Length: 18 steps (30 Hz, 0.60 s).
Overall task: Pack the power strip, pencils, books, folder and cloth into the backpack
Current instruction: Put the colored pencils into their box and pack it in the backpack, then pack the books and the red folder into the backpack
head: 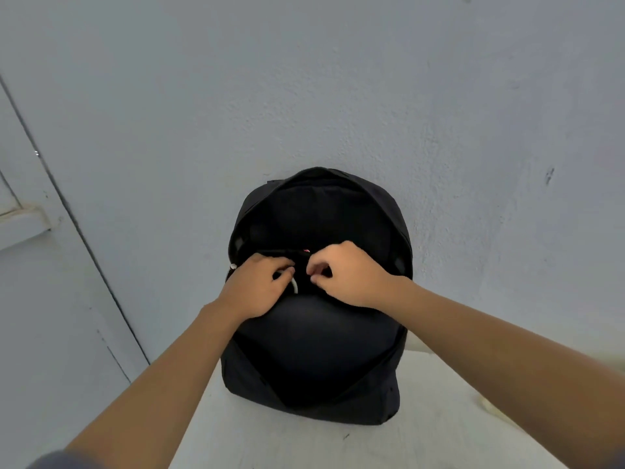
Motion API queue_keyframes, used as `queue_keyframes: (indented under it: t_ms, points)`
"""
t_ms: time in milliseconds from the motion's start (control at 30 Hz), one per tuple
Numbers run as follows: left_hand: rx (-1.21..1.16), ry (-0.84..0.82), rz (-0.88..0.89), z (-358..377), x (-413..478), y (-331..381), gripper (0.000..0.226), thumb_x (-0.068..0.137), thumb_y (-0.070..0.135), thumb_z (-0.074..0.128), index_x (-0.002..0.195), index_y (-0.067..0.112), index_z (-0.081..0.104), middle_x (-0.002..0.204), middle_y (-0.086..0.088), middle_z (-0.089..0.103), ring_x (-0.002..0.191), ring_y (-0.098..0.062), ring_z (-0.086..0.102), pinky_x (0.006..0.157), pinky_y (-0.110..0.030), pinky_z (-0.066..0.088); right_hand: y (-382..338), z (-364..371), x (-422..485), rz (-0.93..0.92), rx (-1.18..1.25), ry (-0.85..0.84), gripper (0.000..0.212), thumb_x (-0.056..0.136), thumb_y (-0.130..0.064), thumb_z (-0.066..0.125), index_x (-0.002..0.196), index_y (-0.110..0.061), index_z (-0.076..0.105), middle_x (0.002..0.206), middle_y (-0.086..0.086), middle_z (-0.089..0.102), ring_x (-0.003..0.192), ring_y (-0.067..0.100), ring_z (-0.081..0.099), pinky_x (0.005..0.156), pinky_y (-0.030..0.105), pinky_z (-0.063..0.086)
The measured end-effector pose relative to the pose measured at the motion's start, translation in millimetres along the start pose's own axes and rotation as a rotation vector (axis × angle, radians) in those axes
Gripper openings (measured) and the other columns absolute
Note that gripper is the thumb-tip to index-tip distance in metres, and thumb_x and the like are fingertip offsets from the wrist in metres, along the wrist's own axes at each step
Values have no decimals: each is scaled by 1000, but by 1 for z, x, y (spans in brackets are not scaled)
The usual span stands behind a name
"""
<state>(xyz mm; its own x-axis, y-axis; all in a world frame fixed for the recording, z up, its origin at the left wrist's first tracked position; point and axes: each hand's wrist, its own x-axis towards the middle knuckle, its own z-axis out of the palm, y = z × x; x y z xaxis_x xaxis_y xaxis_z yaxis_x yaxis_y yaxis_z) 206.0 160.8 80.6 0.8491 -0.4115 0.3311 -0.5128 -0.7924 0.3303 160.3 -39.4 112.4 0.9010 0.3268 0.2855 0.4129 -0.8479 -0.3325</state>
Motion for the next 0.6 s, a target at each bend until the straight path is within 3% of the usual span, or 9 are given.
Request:
queue_keyframes:
  t_ms: [67, 133, 267, 333, 400, 467, 533, 600]
  points:
    - [-29, 144, 38, 0, -5, 4, 22, 102, 30, 57, 115, 22, 73, 111, 2, 71, 113, -20, 56, 95, -31, 43, 5, 2, -23, -82, -32, -117, 22, 100, -30, 55, 109, -23, 74, 108, -8, 73, 107, 12, 63, 105, 37, 44]
    - [-58, 274, 98, -2, -13, 11, 14, 100, 25, 62, 104, 19, 75, 102, 2, 68, 103, -18, 56, 91, -31, 44, 8, 0, -44, -92, 30, -80, 29, 104, -36, 49, 120, -24, 70, 123, -9, 69, 126, 11, 54, 116, 30, 30]
    - [-50, 401, 239, -4, -42, 39, 12, 97, 20, 65, 99, 13, 74, 99, -1, 63, 96, -18, 55, 89, -30, 42, 10, -8, -94, -81, -2, 44, 44, 98, -46, 56, 138, -27, 59, 142, -7, 55, 140, 8, 36, 116, 26, 27]
    - [-27, 324, 312, 3, -67, 53, 19, 98, 27, 62, 109, 16, 73, 107, 0, 61, 102, -18, 55, 93, -33, 43, 12, -8, -119, -40, -68, 4, 52, 98, -43, 57, 148, -31, 46, 152, -6, 45, 147, 10, 26, 119, 30, 23]
    - [98, 192, 317, 15, -90, 65, 42, 99, 43, 53, 132, 19, 63, 126, -2, 58, 121, -23, 53, 106, -42, 40, 18, -3, -141, 23, -125, -72, 62, 101, -38, 54, 156, -39, 25, 163, -5, 26, 153, 14, 11, 121, 33, 18]
    - [263, 32, 274, 23, -105, 72, 64, 101, 50, 47, 156, 18, 39, 157, -7, 39, 148, -30, 31, 122, -51, 22, 23, 5, -162, 67, -123, -131, 71, 102, -36, 53, 157, -45, 8, 168, -8, 3, 154, 13, -6, 122, 36, 15]
    - [300, -52, 246, 28, -114, 76, 74, 103, 42, 51, 163, 18, 16, 171, -6, 12, 158, -29, 3, 127, -54, 5, 25, 12, -180, 89, -38, -86, 70, 102, -32, 53, 157, -44, 11, 168, -11, -2, 154, 11, -8, 120, 34, 17]
    - [129, -17, 270, 24, -125, 84, 68, 103, 31, 56, 162, 21, 24, 171, -3, 9, 158, -24, 1, 128, -48, 5, 22, 14, -198, 117, 65, 73, 56, 102, -27, 54, 153, -37, 34, 164, -9, 23, 151, 13, 20, 118, 32, 27]
